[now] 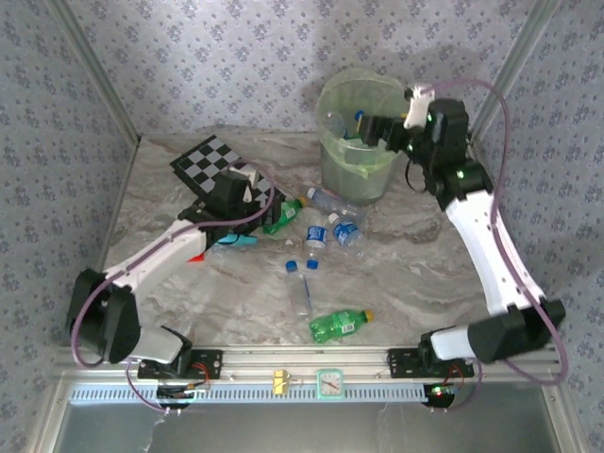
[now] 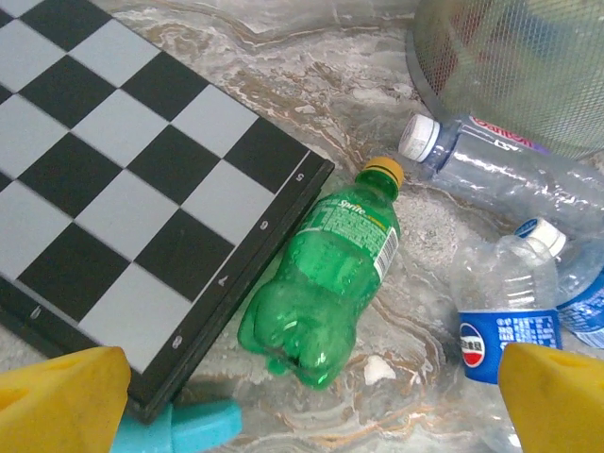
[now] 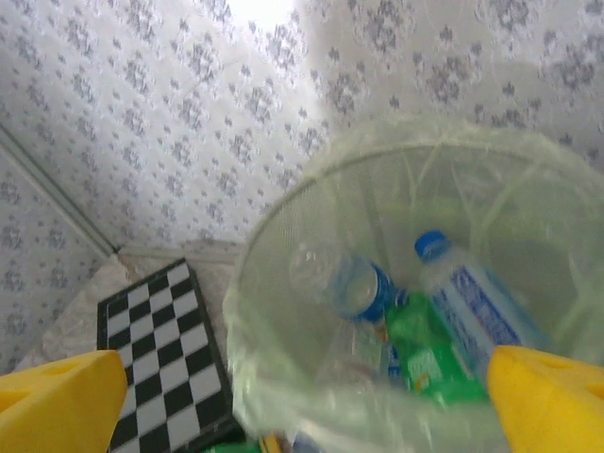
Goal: Put the plastic bottles in the bin
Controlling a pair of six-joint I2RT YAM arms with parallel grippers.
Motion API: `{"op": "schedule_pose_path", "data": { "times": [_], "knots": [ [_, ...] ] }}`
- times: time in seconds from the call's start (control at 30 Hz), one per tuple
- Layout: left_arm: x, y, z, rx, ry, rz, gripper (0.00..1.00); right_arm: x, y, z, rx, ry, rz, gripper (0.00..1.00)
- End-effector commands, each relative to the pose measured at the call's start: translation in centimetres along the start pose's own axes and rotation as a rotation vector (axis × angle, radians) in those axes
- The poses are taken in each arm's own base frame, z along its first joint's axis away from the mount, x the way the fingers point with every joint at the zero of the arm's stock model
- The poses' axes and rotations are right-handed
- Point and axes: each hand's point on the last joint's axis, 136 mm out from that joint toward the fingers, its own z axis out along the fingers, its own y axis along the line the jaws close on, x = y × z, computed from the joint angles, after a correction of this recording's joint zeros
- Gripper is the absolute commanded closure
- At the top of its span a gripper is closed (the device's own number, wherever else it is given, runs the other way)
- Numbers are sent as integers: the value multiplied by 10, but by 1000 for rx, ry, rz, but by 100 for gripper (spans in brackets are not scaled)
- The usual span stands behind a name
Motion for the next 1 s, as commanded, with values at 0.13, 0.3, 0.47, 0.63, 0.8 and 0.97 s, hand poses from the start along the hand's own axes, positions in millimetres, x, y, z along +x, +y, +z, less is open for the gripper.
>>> {"op": "schedule_pose_path", "data": {
  "times": [0.13, 0.3, 0.47, 0.63, 0.8, 0.97],
  "knots": [
    [-7, -4, 27, 22, 128, 144, 1, 82, -14, -32, 40, 52, 126, 0],
    [-10, -11, 45, 47, 194, 191, 1, 133, -27, -47, 94, 96, 199, 0],
    [-5, -15, 67, 64, 272, 210, 3, 170, -43, -51, 163, 156, 234, 0],
    [6, -19, 85, 87, 345, 197, 6, 187, -52, -46, 198, 173, 276, 0],
    [16, -19, 99, 86, 386, 180, 7, 195, -58, -40, 238, 194, 318, 0],
    [29, -16, 111, 78, 426, 170, 8, 201, -61, -38, 249, 196, 311, 0]
  ]
}}
